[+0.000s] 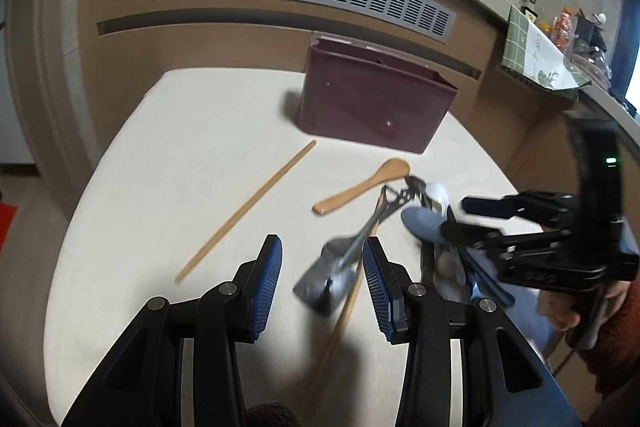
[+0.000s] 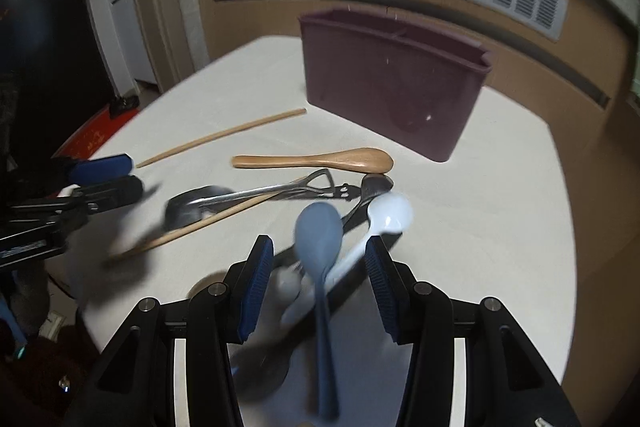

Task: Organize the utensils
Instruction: 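Close the right tool on the blue plastic spoon handle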

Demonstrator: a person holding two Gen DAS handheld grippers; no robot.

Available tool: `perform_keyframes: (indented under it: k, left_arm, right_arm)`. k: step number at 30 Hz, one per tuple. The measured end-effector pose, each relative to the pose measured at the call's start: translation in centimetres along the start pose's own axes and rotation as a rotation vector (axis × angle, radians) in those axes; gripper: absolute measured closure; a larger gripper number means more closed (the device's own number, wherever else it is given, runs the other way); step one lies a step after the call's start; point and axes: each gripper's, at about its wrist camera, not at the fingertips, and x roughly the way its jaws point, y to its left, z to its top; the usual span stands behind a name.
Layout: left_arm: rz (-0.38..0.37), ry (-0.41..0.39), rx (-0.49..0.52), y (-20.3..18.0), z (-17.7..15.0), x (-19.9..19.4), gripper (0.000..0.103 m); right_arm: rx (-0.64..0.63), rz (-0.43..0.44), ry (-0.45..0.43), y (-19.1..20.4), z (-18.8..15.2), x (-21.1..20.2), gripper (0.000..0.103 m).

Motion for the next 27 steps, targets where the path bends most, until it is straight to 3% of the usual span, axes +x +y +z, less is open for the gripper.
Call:
perform_keyframes:
  k: [4,7,8,9,11,15,19,27]
  left_arm:
    - [-0.02,0.028,0.057,0.0,1.8,1.8,0.06]
    - [-0.095,0.056,0.064,-0.4,3.4,3.7,0.06]
    - [-0.122,0.065,0.066,-0.7,4.0,4.3,0.06]
    - [-0.144,0.079,0.08,-1.1,4.7,5.0,0.06]
    - [-0.175,0.107,0.122,-2.0,5.7,6.5,0.06]
    - [-0.234,0.187,0.219,-4.6,7.3,10.1,0.06]
    - [-0.23,0.226,0.292,-6.5,8.7,12.8,0.06]
    - [-0.166,0.278,0.356,-7.2,9.6,15.6,0.06]
  right_arm:
    - [0.019,0.044,0.04,-0.7,0.7,2.0,0.059]
    - [-0.003,0.052,0.063,-0.4,0.6,2.8,0.059]
    - [-0.016,0.047,0.062,-0.2,0.4,2.9,0.065]
    - [-0.04,0.032,0.054,0.0,0.4,2.8,0.074]
    - [-0.045,0.024,0.018,-0.6,0.3,1.8,0.074]
    - [0.109,-0.017,-0.061,-4.9,0.5,-0.4,0.073]
    - [0.25,-0.073,-0.09,-9.6,-0.3,-1.9,0.073]
    - [0.324,-0.067,-0.098,-12.7,-1.9,-2.3,0.073]
